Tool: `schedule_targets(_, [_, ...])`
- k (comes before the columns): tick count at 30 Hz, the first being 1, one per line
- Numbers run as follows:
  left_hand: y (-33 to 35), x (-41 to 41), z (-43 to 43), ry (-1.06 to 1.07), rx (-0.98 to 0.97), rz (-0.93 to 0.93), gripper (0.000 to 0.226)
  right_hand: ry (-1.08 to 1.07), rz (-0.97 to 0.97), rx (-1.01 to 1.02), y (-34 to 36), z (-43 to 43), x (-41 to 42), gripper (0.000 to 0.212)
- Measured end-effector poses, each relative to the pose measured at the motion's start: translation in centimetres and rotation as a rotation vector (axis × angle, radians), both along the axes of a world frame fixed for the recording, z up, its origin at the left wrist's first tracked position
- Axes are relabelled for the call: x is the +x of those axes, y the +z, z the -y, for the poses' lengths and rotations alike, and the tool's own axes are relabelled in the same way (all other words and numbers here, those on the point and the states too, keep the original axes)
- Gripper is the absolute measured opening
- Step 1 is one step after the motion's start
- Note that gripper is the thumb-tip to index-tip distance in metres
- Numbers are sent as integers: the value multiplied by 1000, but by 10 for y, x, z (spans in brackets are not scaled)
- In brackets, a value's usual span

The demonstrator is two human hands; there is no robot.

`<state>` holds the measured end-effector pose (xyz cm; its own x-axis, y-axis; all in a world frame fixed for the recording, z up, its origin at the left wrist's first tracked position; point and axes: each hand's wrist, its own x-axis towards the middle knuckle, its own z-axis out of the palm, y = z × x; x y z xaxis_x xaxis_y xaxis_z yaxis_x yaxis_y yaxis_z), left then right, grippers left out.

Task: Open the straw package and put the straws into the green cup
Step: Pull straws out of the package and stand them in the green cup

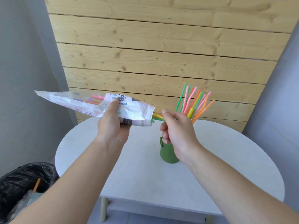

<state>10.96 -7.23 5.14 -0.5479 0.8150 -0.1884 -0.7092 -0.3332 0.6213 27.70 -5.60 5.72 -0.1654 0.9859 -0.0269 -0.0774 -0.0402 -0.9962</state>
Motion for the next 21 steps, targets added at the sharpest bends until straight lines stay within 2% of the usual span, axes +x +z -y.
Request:
schedule_targets(4, [-1, -4, 0, 6, 2, 24, 40, -42, -50, 40, 3, -5, 3, 13])
schedule_targets(9, [-1, -6, 0, -9, 12, 16, 40, -44, -118, -17, 5, -10, 12, 19])
schedule_targets(14, [-1, -2, 0, -26, 11, 34, 37, 10, -73, 25, 8, -11, 16, 23])
schedule_targets(18, [-2, -8, 1, -14, 5, 59, 38, -34, 36, 130, 21, -29, 38, 15])
schedule_targets(21, [-3, -11, 2, -18, 16, 71, 28, -31, 44, 141, 24, -38, 53, 12])
